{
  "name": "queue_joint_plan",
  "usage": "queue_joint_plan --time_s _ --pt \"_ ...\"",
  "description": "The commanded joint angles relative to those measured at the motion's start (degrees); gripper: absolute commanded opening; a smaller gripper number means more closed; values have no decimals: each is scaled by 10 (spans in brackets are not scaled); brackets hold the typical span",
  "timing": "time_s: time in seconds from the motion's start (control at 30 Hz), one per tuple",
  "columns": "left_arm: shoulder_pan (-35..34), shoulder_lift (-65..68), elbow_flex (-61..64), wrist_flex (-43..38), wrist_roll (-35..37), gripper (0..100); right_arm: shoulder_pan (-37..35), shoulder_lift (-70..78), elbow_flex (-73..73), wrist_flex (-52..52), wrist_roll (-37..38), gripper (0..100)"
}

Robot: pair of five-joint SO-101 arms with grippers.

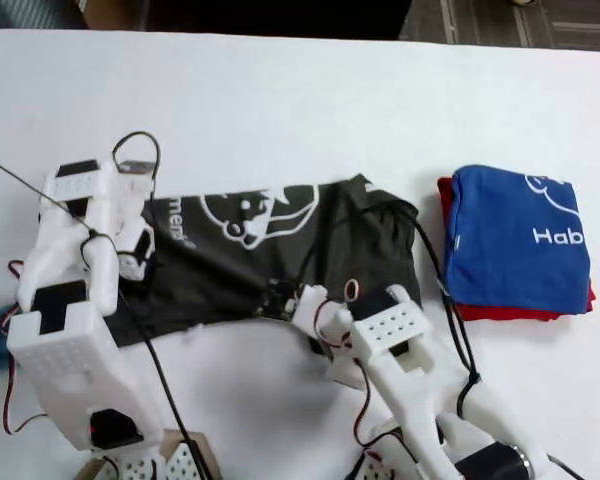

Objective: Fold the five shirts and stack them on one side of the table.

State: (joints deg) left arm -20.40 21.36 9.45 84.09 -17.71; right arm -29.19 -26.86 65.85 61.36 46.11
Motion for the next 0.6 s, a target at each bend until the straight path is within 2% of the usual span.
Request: queue_joint_plan --time_s 0.0,0.1,0.33,0.5,0.57 --pt "-5 -39 0 -4 4 101 8 -8 4 -46 4 210" --pt "-5 -39 0 -3 13 101 27 32 -10 -61 6 209" --pt "-5 -39 0 -4 14 101 33 174 -109 -22 13 199" --pt "-5 -39 0 -4 14 101 35 236 -158 7 13 19" --pt "-5 -39 0 -4 14 101 36 237 -161 7 13 28"
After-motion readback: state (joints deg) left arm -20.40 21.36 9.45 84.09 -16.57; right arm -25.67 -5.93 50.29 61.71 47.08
